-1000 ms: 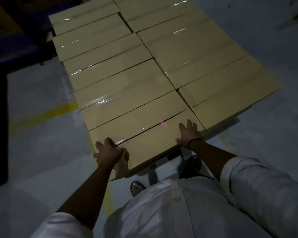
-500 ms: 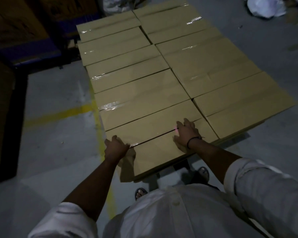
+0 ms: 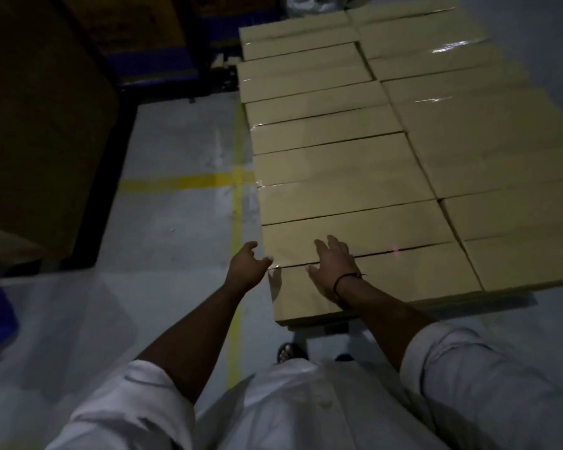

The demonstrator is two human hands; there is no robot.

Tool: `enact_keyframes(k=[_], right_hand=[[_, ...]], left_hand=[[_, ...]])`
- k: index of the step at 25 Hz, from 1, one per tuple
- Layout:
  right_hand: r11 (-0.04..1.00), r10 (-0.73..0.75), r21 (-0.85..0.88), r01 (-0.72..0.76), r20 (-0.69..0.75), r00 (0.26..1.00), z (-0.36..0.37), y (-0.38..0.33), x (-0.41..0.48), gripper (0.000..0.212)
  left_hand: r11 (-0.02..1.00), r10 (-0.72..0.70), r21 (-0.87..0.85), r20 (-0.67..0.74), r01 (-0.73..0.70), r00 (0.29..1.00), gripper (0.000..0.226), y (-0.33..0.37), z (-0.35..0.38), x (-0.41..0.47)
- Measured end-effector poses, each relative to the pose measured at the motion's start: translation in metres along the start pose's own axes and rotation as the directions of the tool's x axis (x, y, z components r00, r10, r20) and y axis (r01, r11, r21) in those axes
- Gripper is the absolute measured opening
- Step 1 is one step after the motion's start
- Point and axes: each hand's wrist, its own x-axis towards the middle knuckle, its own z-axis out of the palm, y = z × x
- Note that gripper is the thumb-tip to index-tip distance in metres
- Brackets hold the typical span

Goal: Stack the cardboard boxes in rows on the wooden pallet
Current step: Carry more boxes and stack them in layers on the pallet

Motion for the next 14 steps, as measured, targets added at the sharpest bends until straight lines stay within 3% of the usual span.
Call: enact_keyframes(k=[3, 8, 14], right_hand=[[0.998, -0.051, 0.022, 0.051, -0.004, 0.999, 0.001, -0.034, 0.010, 0.072], [0.999, -0.013, 0.048, 0.015, -0.045, 0.999, 0.006, -0.076, 0.042, 0.071], [0.969, 0.227, 0.126, -0.212, -0.121, 0.966, -0.003, -0.138, 0.097, 0.071]], left_hand=[[0.997, -0.056, -0.056, -0.015, 0.055, 0.998, 0.071, -0.005, -0.002, -0.005], [0.995, 0.004, -0.096, 0.053, 0.001, 0.999, 0.067, -0.007, -0.034, 0.038], [0.993, 0.107, 0.020, 0.290, -0.118, 0.951, 0.065, -0.038, -0.133, 0.130]])
